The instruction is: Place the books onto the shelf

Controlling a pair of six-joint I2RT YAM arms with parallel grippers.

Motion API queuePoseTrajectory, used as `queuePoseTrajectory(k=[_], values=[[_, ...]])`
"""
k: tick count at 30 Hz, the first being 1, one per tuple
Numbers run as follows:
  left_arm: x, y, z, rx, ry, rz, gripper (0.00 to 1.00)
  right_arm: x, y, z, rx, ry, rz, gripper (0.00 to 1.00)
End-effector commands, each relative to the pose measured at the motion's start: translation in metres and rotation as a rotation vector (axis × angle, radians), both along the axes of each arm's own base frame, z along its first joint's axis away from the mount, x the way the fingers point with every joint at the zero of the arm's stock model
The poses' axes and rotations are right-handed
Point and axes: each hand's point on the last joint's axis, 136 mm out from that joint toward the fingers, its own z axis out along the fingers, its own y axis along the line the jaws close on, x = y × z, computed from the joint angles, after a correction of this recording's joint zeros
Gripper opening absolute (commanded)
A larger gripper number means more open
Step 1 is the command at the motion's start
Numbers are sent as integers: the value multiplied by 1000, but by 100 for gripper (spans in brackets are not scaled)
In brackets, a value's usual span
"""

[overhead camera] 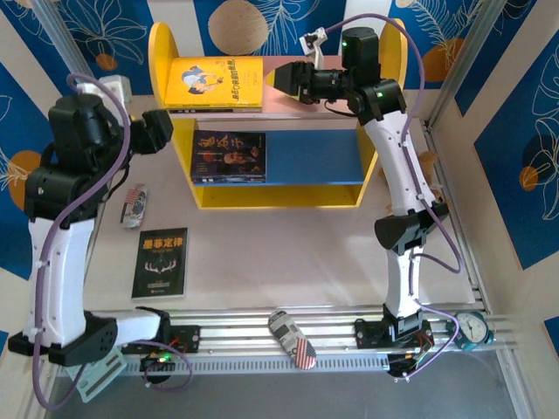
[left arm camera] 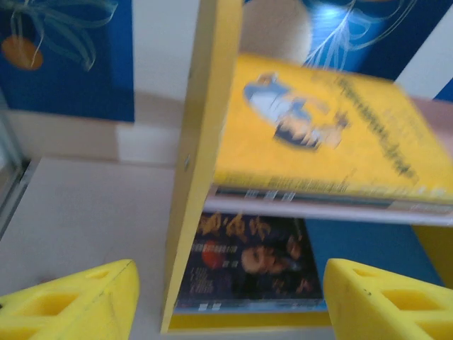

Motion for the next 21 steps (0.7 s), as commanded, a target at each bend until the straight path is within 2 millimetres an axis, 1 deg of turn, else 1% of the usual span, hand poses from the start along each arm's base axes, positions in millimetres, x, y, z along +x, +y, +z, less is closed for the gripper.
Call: queuePoseTrajectory(k=[1,2,3,4,5,6,7,9,10,12,14,16,18,19,21], values=[[-23,22,-55,5,155,106,70,-39,-15,17,-58,-99,-16,64],[-30,27,-72,10,201,135,69,-44,-19,17,-68,-116,-30,64],[-37,32,-93,10,257,166,69,-50,-22,12,-80,-126,-44,65],[-44,33,-113,1,303,174,69,-59,-27,12,-87,-150,-59,66],[-50,34,-131,-8,350,189,69,-67,-31,9,-100,-162,-76,66],[-58,37,-153,-21,406,219,68,-74,-37,5,-119,-173,-104,67],[-64,38,-173,-29,456,233,68,-81,-42,-2,-138,-175,-127,67],[-78,42,-210,-42,543,281,67,-93,-51,-26,-188,-155,-166,67],[-84,43,-223,-42,575,294,67,-101,-54,-37,-210,-148,-179,67],[-100,49,-255,-35,660,343,67,-112,-67,-72,-297,-112,-249,68],[-110,49,-283,-38,727,359,66,-125,-80,-103,-347,-70,-300,69],[-119,47,-310,-51,791,366,64,-136,-86,-140,-385,-10,-323,69],[-128,46,-336,-56,847,379,62,-149,-85,-177,-423,54,-327,68],[-128,45,-343,-62,851,382,61,-153,-84,-193,-444,76,-333,68],[-123,39,-348,-78,835,368,62,-163,-77,-225,-483,124,-330,68]])
